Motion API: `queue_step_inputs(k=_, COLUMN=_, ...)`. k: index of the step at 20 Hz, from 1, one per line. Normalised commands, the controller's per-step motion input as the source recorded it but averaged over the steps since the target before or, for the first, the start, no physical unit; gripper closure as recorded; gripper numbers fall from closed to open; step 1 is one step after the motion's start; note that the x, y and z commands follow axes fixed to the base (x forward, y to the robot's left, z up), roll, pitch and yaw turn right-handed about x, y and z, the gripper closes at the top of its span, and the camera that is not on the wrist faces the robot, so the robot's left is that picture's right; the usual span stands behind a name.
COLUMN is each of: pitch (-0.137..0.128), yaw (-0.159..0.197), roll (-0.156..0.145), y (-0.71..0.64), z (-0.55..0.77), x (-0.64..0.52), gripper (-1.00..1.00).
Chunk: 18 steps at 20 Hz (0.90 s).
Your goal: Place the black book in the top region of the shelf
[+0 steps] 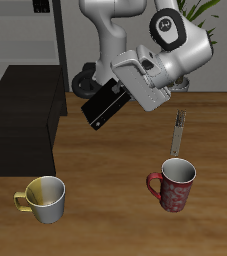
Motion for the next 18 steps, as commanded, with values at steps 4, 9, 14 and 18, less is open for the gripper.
queue_step_inputs(k=4, pitch=-0.001, yaw=-0.004, roll=-0.036, y=-0.13, z=-0.01, x=0.08, gripper=1.0)
queue_step_inputs(k=9, pitch=0.005, yaw=-0.007, roll=-0.026, y=-0.12, z=-0.02, x=0.07, gripper=1.0)
queue_step_inputs(k=14, pitch=-0.005, yaw=0.001, roll=-0.037, y=-0.19, z=-0.04, x=0.05, gripper=1.0)
queue_step_inputs(k=18, pitch=0.038, yaw=-0.009, roll=-0.04, y=-0.23, z=-0.07, x=0.05, gripper=1.0)
